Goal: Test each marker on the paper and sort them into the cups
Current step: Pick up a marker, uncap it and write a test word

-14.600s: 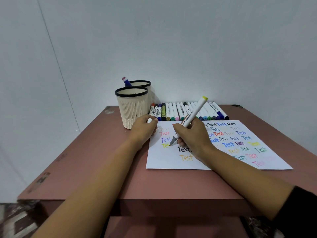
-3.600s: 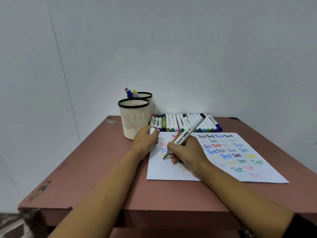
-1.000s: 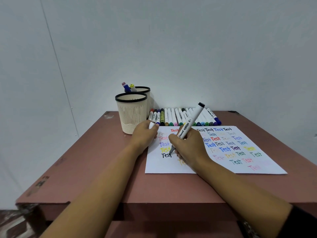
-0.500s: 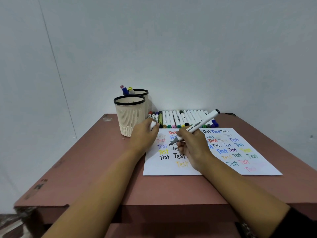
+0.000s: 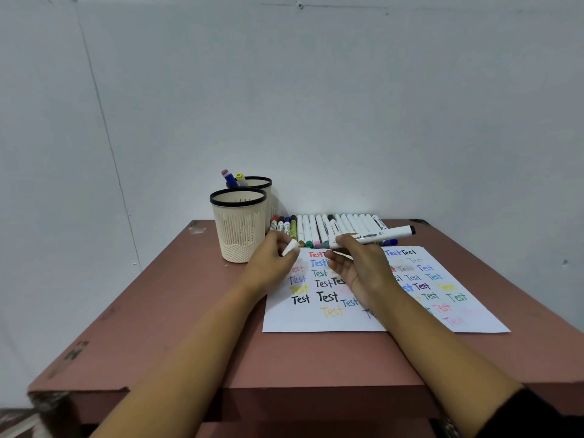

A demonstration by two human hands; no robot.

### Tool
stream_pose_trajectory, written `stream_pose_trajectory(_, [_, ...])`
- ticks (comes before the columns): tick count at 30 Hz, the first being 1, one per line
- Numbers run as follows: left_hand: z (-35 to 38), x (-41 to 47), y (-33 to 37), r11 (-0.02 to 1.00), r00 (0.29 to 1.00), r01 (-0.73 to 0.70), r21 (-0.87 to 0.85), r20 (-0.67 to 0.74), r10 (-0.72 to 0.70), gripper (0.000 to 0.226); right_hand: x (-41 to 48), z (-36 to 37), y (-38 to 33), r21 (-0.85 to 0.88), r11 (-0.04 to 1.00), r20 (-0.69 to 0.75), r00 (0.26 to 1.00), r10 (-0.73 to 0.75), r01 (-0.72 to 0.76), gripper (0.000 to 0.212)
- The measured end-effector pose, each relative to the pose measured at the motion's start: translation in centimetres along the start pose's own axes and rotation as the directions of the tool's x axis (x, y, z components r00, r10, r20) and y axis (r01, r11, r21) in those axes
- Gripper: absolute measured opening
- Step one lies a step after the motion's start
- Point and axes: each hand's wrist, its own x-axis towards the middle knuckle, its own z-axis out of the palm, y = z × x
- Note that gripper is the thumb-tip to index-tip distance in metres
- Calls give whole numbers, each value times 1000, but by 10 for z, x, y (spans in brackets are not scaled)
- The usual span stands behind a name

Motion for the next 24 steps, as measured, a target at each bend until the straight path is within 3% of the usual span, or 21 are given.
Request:
stream_pose_trajectory(6, [-1, -2, 6, 992, 995, 10, -123, 100, 2, 8, 1, 0, 0, -4, 1000, 35, 999, -19, 20, 16])
stream_pose_trajectory(13, [-1, -3, 6, 997, 988, -43, -71, 144, 53, 20, 2, -1, 2, -33, 999, 69, 998, -8, 10, 13])
stream_pose_trajectory(19, [-1, -6, 11, 991, 979, -51, -125, 192, 74, 14, 1, 0, 4, -85, 996, 145, 989, 23, -10, 10])
stream_pose_trajectory(24, [-3, -5, 13, 937, 979, 48, -347, 202, 25, 5, 0, -2, 3, -91, 996, 171, 985, 34, -18, 13])
